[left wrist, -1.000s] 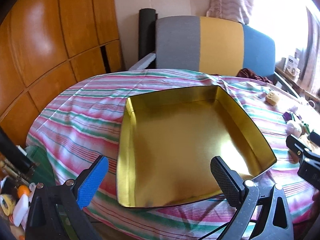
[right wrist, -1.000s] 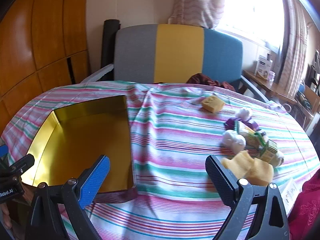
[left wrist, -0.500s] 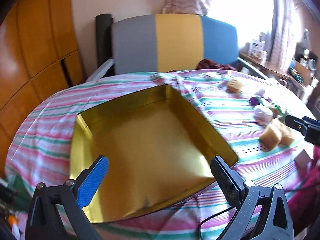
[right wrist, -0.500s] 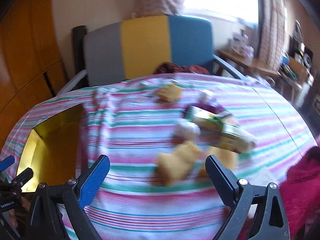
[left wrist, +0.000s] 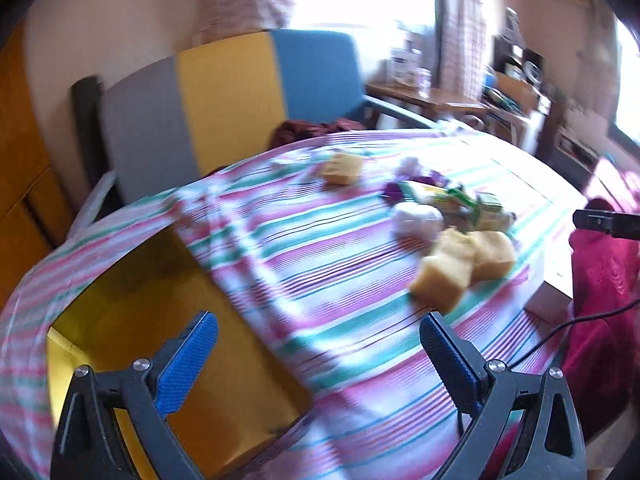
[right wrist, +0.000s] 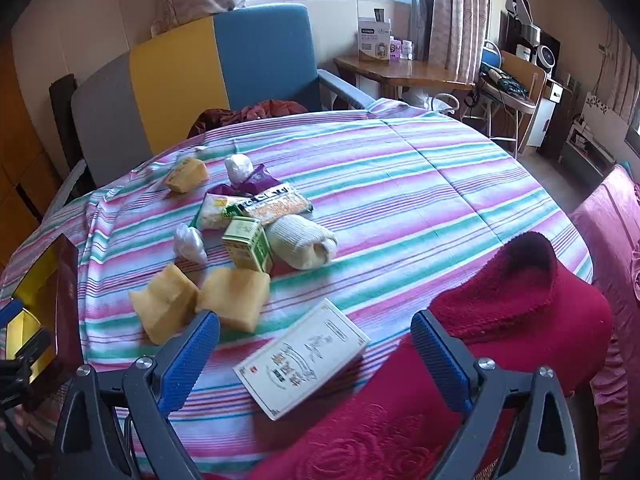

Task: Organize objects
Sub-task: 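Move the left gripper to the large yellow sponge and close on it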

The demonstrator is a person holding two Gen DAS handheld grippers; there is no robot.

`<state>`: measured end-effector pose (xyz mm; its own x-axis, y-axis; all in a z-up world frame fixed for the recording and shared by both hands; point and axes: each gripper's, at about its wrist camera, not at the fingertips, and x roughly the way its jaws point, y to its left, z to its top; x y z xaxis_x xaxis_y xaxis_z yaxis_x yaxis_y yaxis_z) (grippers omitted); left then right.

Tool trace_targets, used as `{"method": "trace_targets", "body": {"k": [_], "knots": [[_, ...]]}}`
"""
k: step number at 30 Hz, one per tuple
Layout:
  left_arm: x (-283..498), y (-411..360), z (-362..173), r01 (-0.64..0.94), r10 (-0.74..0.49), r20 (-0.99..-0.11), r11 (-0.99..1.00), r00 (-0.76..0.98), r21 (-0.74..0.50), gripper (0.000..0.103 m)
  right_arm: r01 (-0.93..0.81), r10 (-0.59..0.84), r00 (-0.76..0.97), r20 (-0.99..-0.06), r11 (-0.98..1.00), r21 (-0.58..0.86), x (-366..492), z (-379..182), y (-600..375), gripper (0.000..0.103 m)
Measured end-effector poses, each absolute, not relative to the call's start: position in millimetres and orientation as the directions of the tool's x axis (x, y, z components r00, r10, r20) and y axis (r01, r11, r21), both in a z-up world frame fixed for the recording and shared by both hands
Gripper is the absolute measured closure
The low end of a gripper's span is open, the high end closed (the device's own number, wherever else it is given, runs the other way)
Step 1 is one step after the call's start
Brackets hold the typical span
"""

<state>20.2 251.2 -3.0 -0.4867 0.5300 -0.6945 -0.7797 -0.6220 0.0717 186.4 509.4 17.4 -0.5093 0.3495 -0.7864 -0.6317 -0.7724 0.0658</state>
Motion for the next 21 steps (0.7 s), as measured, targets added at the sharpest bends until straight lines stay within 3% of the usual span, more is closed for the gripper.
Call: {"method": "trace_targets", "body": {"k": [13, 16, 19, 21], "knots": [[36.3, 380.6, -49.4, -0.919, 0.548, -0.773, -0.380, -0.320, 0.111, 0.004, -0.506, 0.222, -0.525, -0.821, -0.858, 0.091, 188.4, 9.1, 516.4, 0.005], [32.5, 397.0, -61.4, -0.932, 0.535, -0.795, -0.349, -0.286, 0.100, 0.017, -0.403, 0.115, -0.516, -0.849, -0.907, 0.122, 178.6, 3.8, 513.4, 0.005], [23.4, 405.9, -74.1, -0.939, 0.514, -0.832, -0.342, -0.206, 0.021, 0.048, -0.290, 0.055, -0.455, -0.889, -0.953, 0.089, 164.8, -6.4, 506.1, 0.005], [19.8, 403.2, -75.5, -0.934, 0.526, -0.832, -0.356, -0.177, -0.026, 0.051, -0.252, 0.036, -0.400, -0.916, -0.965, 0.072, 156.6, -13.8, 507.7, 0.005]]}}
